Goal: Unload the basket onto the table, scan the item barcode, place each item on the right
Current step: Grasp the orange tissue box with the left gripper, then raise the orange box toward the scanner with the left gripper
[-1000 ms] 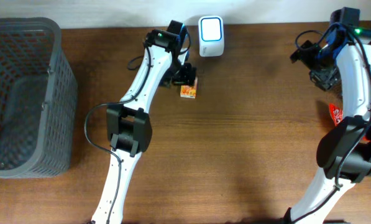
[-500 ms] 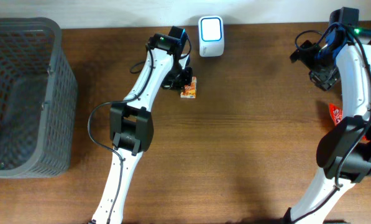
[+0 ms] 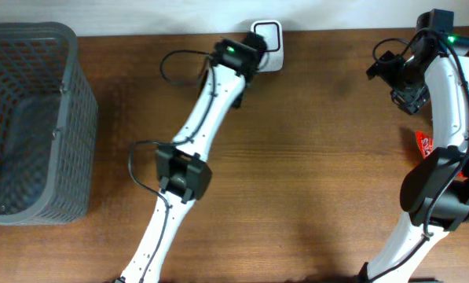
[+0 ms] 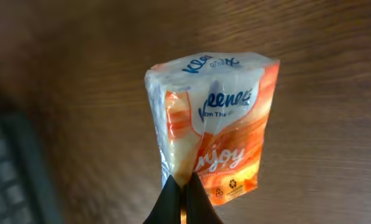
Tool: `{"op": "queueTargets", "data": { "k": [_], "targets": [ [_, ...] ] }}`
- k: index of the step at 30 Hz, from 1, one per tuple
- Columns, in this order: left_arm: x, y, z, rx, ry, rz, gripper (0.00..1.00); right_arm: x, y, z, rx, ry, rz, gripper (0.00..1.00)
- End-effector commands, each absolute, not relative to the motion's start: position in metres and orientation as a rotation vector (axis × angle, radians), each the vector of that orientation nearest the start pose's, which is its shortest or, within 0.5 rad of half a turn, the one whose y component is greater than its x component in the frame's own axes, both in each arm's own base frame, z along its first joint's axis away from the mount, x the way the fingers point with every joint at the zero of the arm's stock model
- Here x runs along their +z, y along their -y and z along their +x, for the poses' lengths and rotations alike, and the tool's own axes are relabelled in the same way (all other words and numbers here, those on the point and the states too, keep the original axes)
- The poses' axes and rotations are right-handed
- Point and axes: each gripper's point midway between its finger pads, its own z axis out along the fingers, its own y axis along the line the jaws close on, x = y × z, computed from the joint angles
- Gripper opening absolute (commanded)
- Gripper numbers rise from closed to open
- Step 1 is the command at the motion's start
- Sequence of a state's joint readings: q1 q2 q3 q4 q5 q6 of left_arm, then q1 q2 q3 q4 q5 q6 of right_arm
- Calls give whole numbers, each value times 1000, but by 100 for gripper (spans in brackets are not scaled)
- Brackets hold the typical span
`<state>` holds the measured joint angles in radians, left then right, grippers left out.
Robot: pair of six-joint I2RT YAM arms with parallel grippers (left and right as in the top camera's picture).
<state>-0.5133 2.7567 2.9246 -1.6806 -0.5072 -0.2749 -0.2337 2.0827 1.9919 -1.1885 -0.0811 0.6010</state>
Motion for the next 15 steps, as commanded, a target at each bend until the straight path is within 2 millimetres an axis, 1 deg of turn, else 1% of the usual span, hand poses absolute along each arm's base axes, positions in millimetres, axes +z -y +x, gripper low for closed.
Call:
{"op": "queueTargets", "data": {
  "k": [1,4,5,7,10,11,13,15],
  "targets": [
    [91,170,479,953,-2668,284,0,140,92,459,196,-2644,1145,99],
    [77,182,463,1129,-2597,368,0,140,92,459,196,-2643,1145,99],
    [73,187,456,1224,-2534,417,0,140,92,459,196,-2643,1145,98],
    [70,196,449,1283,-2477,459,0,140,92,459,196,-2644,1145,99],
    [68,213,441,1269,-2460,505,0,140,92,459,196,-2643,1145,99],
    [63,216,437,1242,-2492,509,1,140,92,459,195,-2644,1145,99],
    [55,220,430,1187,-2562,508,11,140,92,459,196,-2643,1145,99],
    [51,221,427,1163,-2593,508,12,140,92,459,195,-2644,1145,99]
  ]
}}
